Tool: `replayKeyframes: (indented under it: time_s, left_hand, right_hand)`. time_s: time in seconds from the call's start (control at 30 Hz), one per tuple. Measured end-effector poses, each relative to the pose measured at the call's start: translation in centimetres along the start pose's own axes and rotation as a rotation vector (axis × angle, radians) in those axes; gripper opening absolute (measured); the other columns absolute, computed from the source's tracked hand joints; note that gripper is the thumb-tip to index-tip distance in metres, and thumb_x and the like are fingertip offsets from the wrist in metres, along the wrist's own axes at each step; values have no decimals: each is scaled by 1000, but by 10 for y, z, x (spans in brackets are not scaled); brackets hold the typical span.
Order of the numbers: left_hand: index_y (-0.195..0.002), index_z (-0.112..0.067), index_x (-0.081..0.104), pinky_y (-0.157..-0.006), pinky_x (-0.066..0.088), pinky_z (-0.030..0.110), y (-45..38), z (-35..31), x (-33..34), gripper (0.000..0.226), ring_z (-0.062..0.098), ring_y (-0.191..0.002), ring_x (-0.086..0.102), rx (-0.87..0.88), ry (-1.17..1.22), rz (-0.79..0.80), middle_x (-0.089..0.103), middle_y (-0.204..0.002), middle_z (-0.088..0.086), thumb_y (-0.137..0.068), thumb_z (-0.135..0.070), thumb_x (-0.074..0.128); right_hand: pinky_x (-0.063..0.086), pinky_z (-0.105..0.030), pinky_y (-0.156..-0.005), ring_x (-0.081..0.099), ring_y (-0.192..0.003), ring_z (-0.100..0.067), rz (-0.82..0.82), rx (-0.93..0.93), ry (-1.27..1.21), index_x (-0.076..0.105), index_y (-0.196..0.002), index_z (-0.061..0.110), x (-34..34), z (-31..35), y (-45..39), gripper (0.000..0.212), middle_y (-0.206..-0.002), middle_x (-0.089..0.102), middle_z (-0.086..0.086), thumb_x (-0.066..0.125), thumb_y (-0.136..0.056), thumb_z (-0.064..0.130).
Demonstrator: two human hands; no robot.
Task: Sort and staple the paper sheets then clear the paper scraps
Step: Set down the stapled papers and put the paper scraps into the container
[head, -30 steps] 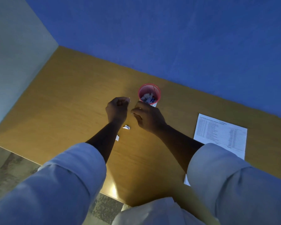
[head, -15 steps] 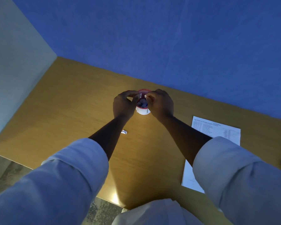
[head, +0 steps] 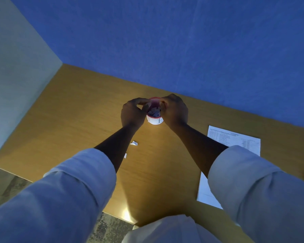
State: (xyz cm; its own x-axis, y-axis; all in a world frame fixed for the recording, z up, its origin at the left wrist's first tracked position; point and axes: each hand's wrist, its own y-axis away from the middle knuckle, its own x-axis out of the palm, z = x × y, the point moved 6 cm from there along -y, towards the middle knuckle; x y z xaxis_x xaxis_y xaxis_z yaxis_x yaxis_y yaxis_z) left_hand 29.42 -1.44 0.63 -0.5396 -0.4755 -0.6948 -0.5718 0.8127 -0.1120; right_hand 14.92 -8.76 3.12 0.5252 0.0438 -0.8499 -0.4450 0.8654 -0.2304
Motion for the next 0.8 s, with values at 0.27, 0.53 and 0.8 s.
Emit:
replayKeyframes:
  time_s: [0.27,0.53,0.8]
  left_hand:
    - [-104,-24,74,-74,52,19,9,25,-24,15,1,-93,67,-55,11,-114,74,-103,-13,-92,-27,66]
    - [-102,-27,74,-70,52,23,34,72,-37,14,1,-87,66,-189,-71,24,73,-100,-17,-90,-29,68]
    - [-92,-31,73,-57,42,15,72,121,-48,8,-2,-77,63,-266,-216,227,71,-97,-20,-88,-25,70]
  right_hand:
    - [58,-30,-64,67,-88,-20,-1,-315,-135,72,-102,10,5,34,10,18,-99,71,-6,69,-86,18]
    - [59,-29,-63,70,-75,-17,281,-493,-211,73,-105,10,45,72,43,19,-99,74,-5,69,-87,14]
    - [54,-24,-71,68,-85,-18,606,-327,-58,75,-102,13,99,55,69,23,-100,71,-3,74,-80,20]
